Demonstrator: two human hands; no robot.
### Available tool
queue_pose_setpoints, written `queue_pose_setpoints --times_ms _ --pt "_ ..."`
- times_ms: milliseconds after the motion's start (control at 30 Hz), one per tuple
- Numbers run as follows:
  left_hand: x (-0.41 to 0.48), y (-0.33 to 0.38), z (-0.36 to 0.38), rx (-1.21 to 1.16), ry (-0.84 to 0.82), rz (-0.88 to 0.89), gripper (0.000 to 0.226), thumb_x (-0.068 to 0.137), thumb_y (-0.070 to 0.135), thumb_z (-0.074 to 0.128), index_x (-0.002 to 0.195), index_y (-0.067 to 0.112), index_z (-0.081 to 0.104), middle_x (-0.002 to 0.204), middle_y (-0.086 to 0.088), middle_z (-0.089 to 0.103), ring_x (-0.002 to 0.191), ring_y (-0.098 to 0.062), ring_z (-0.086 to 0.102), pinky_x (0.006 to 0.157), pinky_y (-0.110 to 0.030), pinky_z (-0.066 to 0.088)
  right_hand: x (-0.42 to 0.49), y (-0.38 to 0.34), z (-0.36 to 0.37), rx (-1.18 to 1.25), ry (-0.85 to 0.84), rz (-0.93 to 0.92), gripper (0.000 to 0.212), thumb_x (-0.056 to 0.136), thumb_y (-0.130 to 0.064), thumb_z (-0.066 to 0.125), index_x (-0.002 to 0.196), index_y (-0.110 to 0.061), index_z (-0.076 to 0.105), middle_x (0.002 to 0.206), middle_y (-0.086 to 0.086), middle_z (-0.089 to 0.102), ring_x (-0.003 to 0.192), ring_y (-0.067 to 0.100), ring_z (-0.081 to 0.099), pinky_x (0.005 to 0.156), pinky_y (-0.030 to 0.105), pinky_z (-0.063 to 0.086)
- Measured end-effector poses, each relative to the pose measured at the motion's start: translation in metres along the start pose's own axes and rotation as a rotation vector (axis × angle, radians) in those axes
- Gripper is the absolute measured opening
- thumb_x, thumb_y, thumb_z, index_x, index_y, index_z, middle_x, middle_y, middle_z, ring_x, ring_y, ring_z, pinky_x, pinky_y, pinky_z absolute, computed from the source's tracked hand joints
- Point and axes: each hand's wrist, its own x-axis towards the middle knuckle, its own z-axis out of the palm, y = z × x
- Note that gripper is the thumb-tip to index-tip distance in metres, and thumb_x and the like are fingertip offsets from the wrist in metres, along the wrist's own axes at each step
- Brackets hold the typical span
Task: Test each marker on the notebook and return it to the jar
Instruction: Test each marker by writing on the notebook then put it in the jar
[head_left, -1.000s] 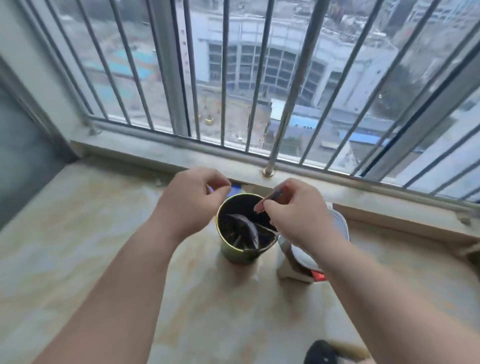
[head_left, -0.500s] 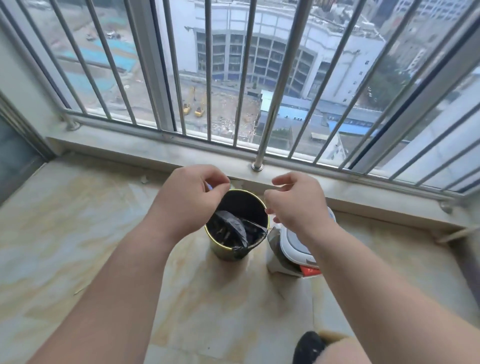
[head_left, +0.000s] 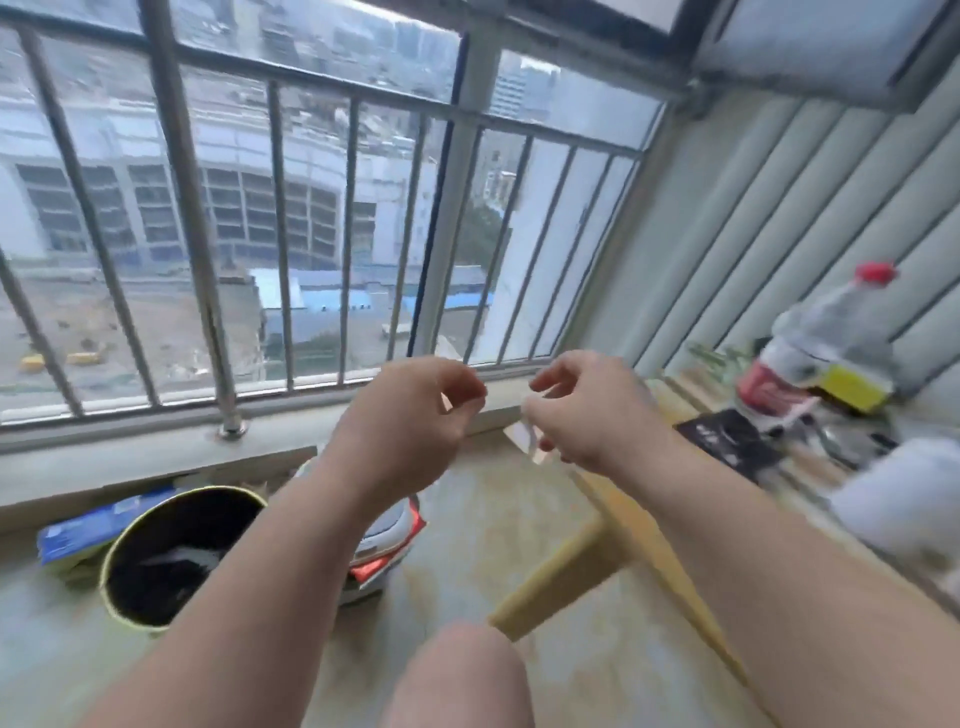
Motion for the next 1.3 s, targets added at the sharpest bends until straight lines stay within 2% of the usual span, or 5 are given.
queue_pose_setpoints --times_ms 400,700,933,1167,1300 --pt "-0.049 0.270 0.181 -0.141 -0.406 0.575 0.016 0.090 0.030 0.072 0.084 0.043 0.067 0.069 0.030 0.060 0.073 0.013 0.058 0.059 -0.009 0.036 -0.239 0.159 -0.259 -0.103 0.488 0.379 0.013 0.079 -0.023 0.080 0.082 -0.023 0.067 0.068 -0.005 0.072 0.063 0.017 0.070 0.047 0.020 0.044" --pt "-0.094 0.380 0.324 -0.117 -0.683 0.749 0.017 0.093 0.032 0.069 0.082 0.045 0.065 0.071 0.028 0.061 0.068 0.007 0.059 0.055 -0.013 0.037 -0.344 0.318 -0.315 -0.268 0.495 0.640 0.013 0.087 -0.021 0.068 0.088 -0.033 0.063 0.086 -0.012 0.067 0.079 0.011 0.065 0.070 0.028 0.054" --pt "-0.099 0.382 0.393 -0.175 -0.612 0.608 0.024 0.092 0.024 0.069 0.080 0.044 0.064 0.076 0.022 0.066 0.074 0.000 0.060 0.057 -0.008 0.040 -0.326 0.384 -0.302 -0.480 0.423 0.526 0.026 0.088 -0.028 0.063 0.113 -0.035 0.062 0.118 -0.013 0.063 0.108 0.018 0.061 0.083 0.039 0.054" --pt "-0.105 0.374 0.399 -0.105 -0.729 0.780 0.018 0.090 0.029 0.075 0.107 0.034 0.073 0.096 0.023 0.058 0.086 0.011 0.055 0.072 -0.004 0.040 -0.323 0.392 -0.301 -0.591 0.365 0.428 0.024 0.082 -0.021 0.061 0.104 -0.033 0.064 0.101 -0.012 0.064 0.104 0.017 0.053 0.077 0.034 0.046" --pt "-0.108 0.375 0.394 -0.034 -0.815 0.934 0.044 0.090 0.048 0.064 0.129 0.029 0.068 0.119 0.016 0.060 0.115 -0.007 0.052 0.095 -0.021 0.040 -0.335 0.382 -0.307 -0.351 0.498 0.257 0.015 0.076 -0.025 0.069 0.089 -0.029 0.075 0.082 -0.017 0.065 0.090 0.006 0.058 0.078 0.029 0.052"
